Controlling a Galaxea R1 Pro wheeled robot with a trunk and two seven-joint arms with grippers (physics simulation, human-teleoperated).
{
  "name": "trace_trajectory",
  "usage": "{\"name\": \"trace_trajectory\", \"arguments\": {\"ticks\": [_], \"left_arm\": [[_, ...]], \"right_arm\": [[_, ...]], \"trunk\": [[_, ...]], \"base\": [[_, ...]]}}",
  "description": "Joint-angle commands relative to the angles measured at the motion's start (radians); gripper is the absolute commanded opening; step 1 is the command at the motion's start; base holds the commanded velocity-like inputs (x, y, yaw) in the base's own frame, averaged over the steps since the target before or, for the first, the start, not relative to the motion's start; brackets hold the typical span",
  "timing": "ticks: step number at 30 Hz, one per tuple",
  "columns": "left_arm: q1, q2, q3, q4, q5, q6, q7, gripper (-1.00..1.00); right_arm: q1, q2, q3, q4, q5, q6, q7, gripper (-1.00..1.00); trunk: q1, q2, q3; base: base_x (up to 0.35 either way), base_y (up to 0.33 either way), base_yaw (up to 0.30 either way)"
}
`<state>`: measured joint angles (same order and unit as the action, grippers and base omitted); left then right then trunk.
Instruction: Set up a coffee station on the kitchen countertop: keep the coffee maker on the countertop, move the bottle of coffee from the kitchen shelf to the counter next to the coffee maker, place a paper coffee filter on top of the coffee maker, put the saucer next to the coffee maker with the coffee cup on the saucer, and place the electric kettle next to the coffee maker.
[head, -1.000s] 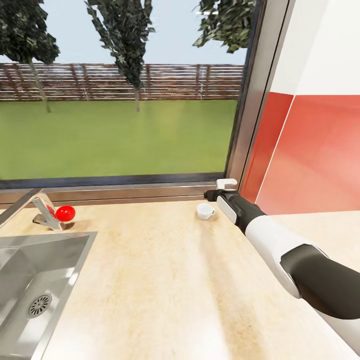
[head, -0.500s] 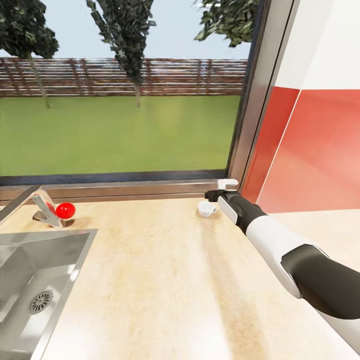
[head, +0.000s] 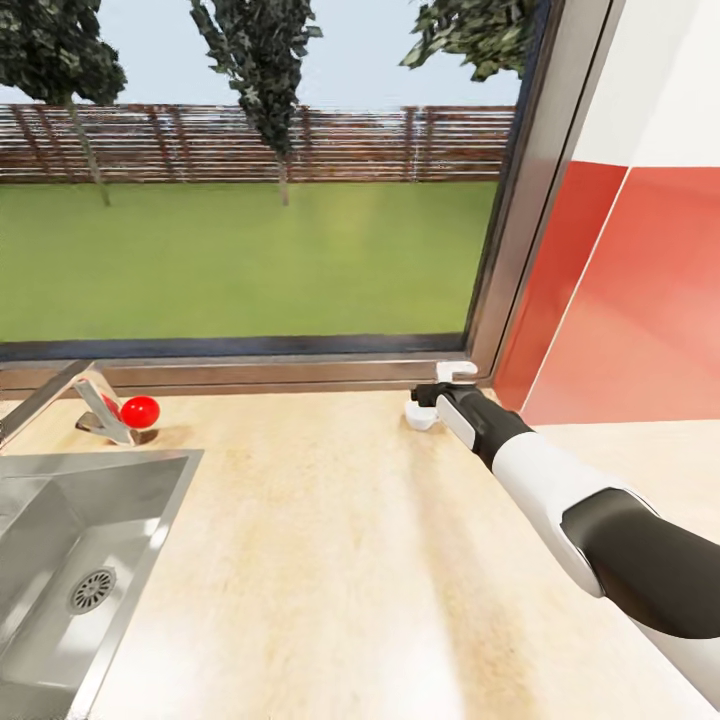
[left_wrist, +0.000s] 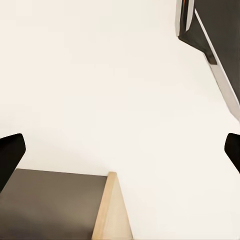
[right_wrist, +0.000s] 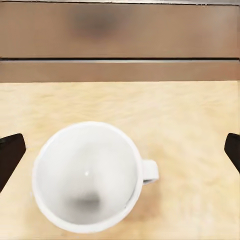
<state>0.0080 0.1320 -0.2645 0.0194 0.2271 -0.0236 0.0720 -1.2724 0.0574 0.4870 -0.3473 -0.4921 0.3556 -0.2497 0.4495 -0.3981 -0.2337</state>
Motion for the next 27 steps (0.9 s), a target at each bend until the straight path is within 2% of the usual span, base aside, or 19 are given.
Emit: {"name": "trace_trajectory", "arguments": {"ticks": [1, 9, 27], "left_arm": [[0.0, 0.0, -0.009, 0.001, 0.009, -0.002, 0.002, 1.0], [0.0, 0.0, -0.009, 0.001, 0.009, -0.002, 0.002, 1.0], [0.0, 0.0, -0.009, 0.001, 0.009, -0.002, 0.002, 1.0]], "right_arm": [[-0.001, -0.001, 0.008, 0.0, -0.01, 0.003, -0.008, 1.0], [-0.001, -0.001, 0.009, 0.019, -0.01, 0.002, -0.007, 1.0], [-0.001, 0.004, 0.01, 0.027, -0.01, 0.002, -0.008, 1.0]], "trunk": [[0.0, -0.002, -0.003], [0.0, -0.002, -0.016], [0.0, -0.002, -0.027]], "base": [[0.0, 0.0, 0.085], [0.0, 0.0, 0.066], [0.0, 0.0, -0.057]]}}
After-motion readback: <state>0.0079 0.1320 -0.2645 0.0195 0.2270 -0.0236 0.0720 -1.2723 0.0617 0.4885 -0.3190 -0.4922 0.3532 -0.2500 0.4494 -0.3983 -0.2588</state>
